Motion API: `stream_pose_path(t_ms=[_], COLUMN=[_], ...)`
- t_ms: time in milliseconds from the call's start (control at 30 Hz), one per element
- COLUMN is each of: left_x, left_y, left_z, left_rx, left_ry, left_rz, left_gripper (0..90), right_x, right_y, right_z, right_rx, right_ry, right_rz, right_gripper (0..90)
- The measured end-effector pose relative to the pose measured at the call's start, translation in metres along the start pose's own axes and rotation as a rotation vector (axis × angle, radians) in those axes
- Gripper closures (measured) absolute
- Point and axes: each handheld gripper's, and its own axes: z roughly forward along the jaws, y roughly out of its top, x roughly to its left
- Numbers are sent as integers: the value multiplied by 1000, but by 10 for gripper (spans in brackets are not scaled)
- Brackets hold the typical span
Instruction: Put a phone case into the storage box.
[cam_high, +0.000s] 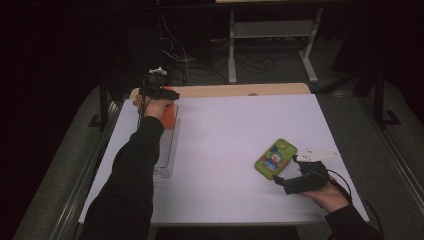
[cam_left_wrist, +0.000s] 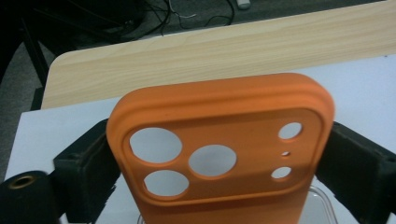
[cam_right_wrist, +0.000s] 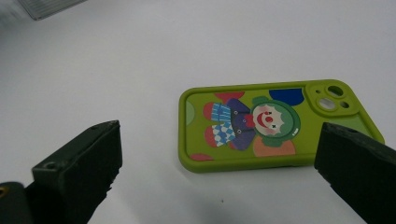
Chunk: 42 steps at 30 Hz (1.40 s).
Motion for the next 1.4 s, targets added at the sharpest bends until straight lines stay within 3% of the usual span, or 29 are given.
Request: stream_pose_path(t_ms=[167,367,633,800,1067,1400], left_x=[3,8,14,15,5,-27], left_y=[1,4,4,1,-10,-40], left_z=[-2,-15,-40,-62,-98,-126], left_rx=[-8,-45,-74,-70,-109,-142], left_ry=[-19,-53,-133,-207,-341,-480], left_rz=[-10,10,49,77,146,227], left_gripper=[23,16,16,16,16,16], right_x=[0,0,2,2,2,3], right_y=[0,0,1,3,4,7], right_z=[0,0,0,0,1,1], right_rx=[-3,-2,-5,-7,-7,-18], right_ry=[0,0,-3,2,-4,7], right_rz=[2,5,-1,-2,-1,-11], right_gripper=[1,0,0,0,0,0])
